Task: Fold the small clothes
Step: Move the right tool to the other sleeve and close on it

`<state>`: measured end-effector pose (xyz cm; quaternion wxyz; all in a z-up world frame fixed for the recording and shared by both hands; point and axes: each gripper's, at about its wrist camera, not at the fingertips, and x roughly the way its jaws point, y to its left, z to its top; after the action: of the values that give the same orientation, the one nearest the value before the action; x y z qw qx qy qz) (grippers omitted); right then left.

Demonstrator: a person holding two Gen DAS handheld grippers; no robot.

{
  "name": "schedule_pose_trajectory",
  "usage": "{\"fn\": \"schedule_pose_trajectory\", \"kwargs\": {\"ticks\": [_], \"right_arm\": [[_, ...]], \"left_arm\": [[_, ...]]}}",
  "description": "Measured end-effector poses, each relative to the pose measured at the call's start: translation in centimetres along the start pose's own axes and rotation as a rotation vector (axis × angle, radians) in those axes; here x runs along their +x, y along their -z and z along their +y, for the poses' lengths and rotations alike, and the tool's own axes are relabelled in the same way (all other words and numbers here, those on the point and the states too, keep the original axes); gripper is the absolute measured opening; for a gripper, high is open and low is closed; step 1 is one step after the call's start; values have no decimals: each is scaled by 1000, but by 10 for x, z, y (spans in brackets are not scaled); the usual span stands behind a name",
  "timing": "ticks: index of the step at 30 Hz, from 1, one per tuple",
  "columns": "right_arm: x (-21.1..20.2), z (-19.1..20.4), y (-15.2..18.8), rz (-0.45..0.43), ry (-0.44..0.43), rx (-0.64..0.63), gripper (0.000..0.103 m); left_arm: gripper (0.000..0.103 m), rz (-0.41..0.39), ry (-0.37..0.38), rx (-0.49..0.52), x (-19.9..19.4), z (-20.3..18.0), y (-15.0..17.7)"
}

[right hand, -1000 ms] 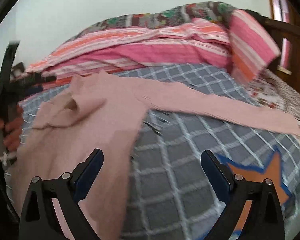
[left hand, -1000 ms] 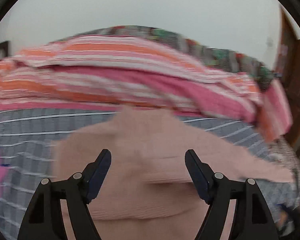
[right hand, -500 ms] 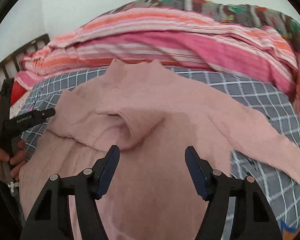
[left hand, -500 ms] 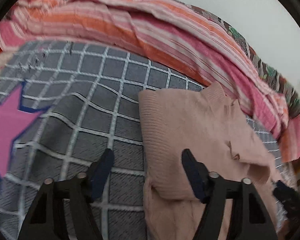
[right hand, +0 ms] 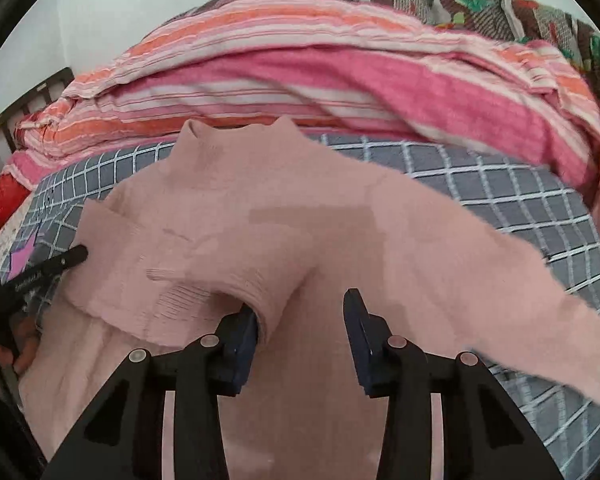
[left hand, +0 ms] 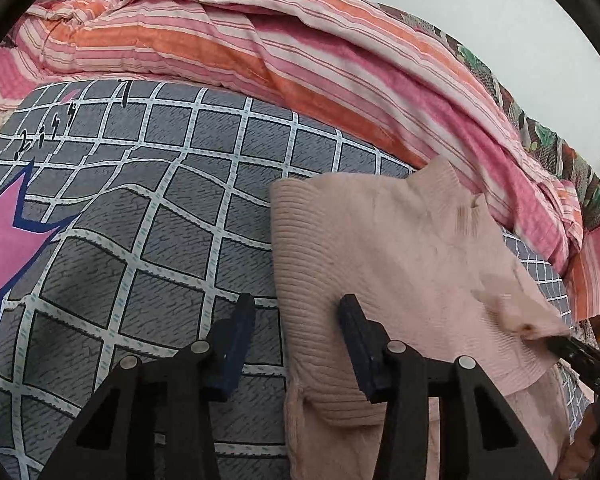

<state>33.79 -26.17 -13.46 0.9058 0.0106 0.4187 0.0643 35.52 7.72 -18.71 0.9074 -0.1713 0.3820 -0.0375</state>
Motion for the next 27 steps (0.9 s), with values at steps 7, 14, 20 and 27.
{"fn": "schedule_pose_trajectory", "kwargs": {"ticks": [7, 14, 20, 27], "right_arm": [[10, -28, 14, 50, 4, -18, 41], [9, -57, 25, -38, -37, 126, 29], [3, -70, 29, -93, -21, 207, 13], [7, -75, 29, -83, 58, 255, 11]], "left_arm": [[43, 0, 11, -10, 0, 2, 0], [43, -5, 17, -13, -1, 2, 0], [43, -9, 14, -12, -1, 2, 1], [44, -4, 4, 2, 1, -1, -1]]}}
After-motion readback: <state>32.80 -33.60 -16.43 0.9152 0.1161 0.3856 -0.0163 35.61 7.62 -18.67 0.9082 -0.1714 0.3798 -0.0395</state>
